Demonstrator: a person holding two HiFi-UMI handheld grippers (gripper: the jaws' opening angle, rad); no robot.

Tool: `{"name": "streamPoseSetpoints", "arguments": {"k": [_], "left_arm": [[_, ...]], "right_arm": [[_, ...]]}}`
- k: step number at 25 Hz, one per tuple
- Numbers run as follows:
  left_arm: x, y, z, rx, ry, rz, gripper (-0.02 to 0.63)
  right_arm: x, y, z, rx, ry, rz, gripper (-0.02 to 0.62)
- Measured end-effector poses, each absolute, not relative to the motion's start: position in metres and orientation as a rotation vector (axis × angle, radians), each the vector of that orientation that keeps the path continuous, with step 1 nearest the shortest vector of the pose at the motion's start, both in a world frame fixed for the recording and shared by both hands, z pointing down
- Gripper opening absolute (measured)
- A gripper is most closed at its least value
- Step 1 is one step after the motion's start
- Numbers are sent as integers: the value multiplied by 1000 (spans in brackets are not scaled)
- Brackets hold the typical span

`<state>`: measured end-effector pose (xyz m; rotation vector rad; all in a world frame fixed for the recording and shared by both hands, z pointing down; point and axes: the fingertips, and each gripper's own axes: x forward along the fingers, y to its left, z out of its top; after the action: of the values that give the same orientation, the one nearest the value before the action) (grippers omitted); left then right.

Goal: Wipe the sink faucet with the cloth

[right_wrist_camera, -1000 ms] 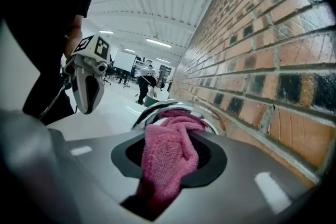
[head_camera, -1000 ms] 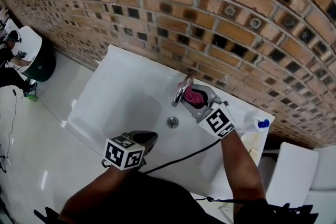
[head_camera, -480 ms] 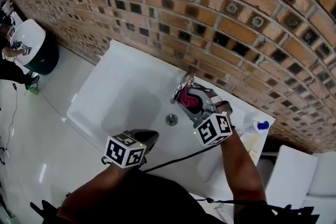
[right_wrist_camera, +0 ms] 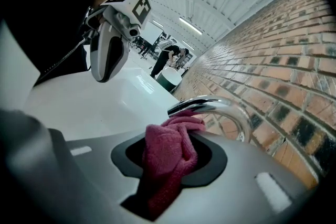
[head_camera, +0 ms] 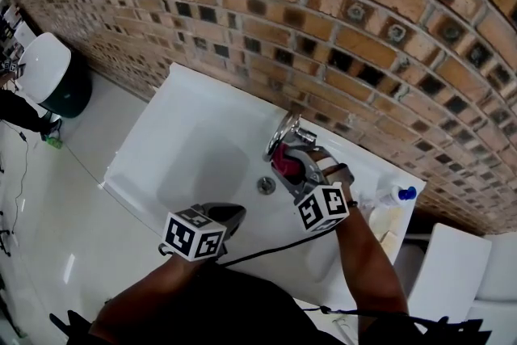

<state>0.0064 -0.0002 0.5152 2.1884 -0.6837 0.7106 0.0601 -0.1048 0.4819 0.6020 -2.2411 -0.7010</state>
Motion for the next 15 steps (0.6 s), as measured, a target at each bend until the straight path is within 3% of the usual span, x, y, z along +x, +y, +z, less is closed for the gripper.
{"name": "streamPoseSetpoints", "arguments": {"k": [7, 15], "left_arm": [[1, 0, 517, 2183, -685, 709, 3], [-1, -4, 518, 2177, -676, 699, 3]], "right_arm": [[52, -83, 504, 544, -2392, -447, 123], [106, -106, 443, 923, -2752, -14, 127]]}}
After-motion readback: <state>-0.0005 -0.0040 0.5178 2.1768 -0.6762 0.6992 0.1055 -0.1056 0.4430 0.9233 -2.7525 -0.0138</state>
